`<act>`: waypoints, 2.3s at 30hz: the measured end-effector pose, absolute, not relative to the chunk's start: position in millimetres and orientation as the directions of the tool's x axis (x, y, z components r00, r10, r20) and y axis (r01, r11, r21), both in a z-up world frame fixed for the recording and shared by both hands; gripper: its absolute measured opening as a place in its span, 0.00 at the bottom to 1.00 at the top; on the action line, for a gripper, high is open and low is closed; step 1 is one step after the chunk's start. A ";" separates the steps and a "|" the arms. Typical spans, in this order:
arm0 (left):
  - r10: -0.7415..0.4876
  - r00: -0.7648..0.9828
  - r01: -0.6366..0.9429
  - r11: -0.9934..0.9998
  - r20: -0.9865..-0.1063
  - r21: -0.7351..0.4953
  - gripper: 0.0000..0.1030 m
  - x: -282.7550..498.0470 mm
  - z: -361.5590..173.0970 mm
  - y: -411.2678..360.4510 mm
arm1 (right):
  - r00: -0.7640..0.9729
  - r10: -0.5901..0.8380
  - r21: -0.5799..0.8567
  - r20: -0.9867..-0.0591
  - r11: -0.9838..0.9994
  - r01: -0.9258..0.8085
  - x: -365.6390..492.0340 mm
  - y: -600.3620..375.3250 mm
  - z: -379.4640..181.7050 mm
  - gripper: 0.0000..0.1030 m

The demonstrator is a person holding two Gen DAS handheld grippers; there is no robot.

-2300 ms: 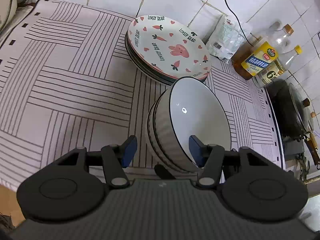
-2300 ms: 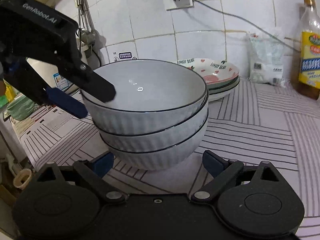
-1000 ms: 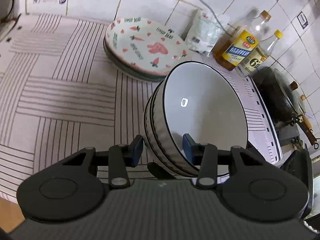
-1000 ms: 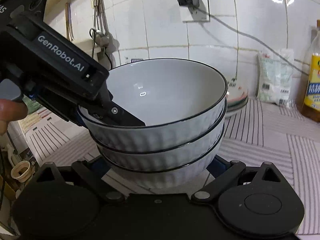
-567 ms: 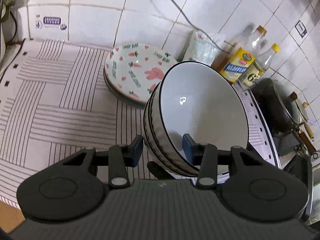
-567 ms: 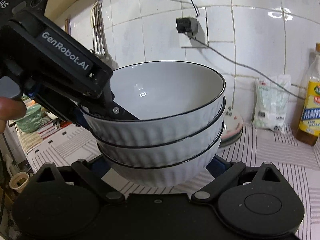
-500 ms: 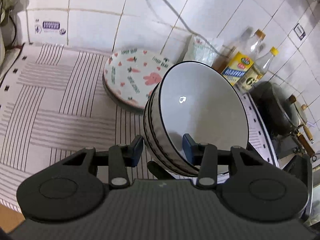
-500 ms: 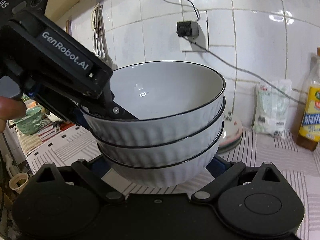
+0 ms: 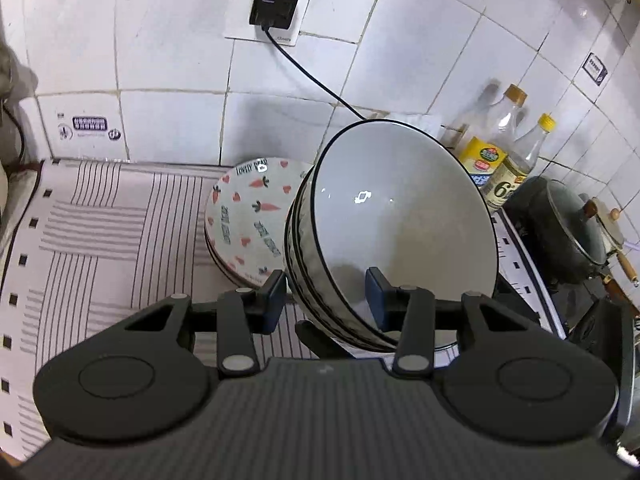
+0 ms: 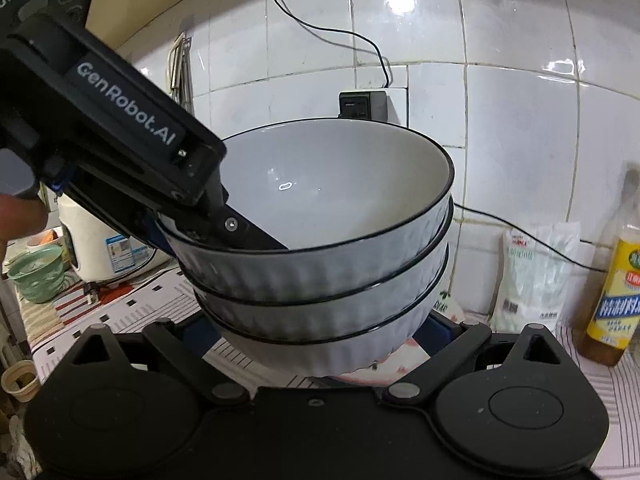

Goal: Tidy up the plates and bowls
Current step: 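Carry the bowl stack over the bunny plates and lower it onto them, then open the right gripper and withdraw it from the bowls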

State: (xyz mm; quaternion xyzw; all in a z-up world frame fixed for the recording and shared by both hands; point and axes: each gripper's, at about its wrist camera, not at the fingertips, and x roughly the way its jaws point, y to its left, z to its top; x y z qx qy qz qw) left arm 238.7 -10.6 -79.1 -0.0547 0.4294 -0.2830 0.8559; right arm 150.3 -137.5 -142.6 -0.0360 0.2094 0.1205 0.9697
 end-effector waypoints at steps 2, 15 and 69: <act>-0.532 0.464 0.435 0.833 -0.708 -0.341 0.40 250.6 -83.2 -15.1 | 0.881 0.218 -0.012 -0.419 0.969 -0.245 159.4 -140.4 -143.4 0.97; -0.543 0.415 0.436 0.823 -0.730 -0.364 0.40 322.6 -141.3 -38.9 | 0.864 0.179 -0.051 -0.471 0.972 -0.230 224.6 -161.7 -189.5 0.97; -0.404 0.516 0.334 0.907 -0.755 -0.257 0.67 314.3 -132.0 -34.3 | 0.785 0.075 0.083 -0.615 0.996 -0.031 229.7 -165.4 -185.2 0.97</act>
